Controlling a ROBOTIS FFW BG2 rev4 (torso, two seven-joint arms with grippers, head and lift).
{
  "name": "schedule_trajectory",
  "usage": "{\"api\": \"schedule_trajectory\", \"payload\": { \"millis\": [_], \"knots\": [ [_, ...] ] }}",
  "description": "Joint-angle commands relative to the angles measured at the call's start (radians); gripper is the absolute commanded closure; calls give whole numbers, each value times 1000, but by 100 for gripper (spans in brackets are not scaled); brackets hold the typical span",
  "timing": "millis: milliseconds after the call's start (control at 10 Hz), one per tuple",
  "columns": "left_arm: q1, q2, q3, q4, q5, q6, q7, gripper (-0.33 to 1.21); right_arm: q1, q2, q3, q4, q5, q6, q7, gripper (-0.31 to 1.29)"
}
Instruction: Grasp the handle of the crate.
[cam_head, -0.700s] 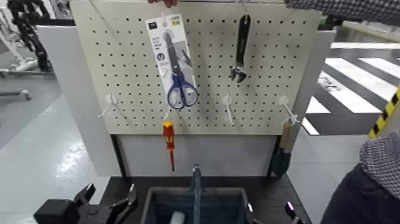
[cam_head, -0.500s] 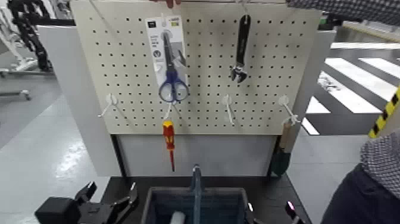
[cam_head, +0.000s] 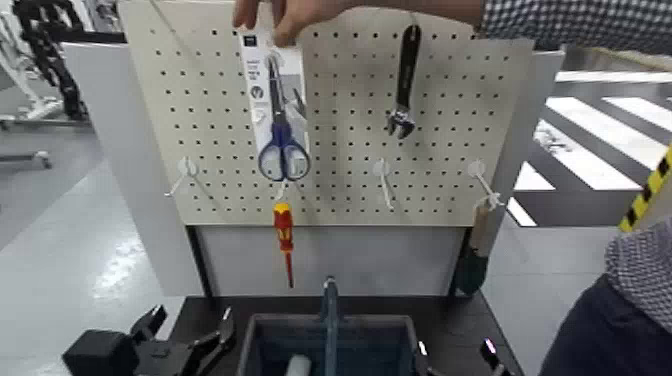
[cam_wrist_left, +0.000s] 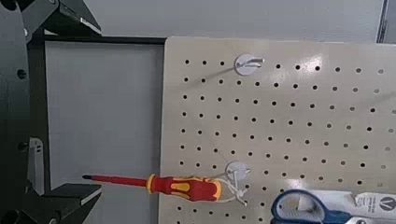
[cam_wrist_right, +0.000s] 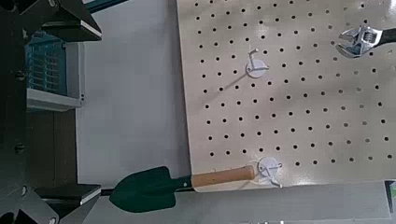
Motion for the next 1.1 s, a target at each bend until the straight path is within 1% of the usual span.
{"api": "schedule_trajectory", "payload": {
  "millis": [100,200,400,600,700,800,900,1000,1100],
  "knots": [
    [-33,-10,16,5,71,77,-69,12,1,1,0,0,-2,8,0,15],
    [-53,-7,27,8,125,134,-108,12,-1,1,0,0,-2,14,0,15],
    [-85,31,24,9,277,232,-129,12,-2,0,2,-1,-2,19,0,15],
    [-128,57,22,20,426,337,-155,12,-2,0,2,2,-7,22,0,15],
    [-153,68,24,28,478,406,-174,12,-4,-2,3,2,-8,25,0,15],
    [-185,77,18,63,545,452,-224,12,-4,-2,3,3,-10,25,0,15],
    [-210,83,7,97,602,481,-253,12,-4,-2,2,3,-10,25,2,15],
    [-239,88,10,100,627,545,-269,12,-5,-2,3,5,-11,25,2,15],
    [-280,97,14,109,651,631,-306,12,-5,-2,3,6,-11,25,2,15]
  ]
}}
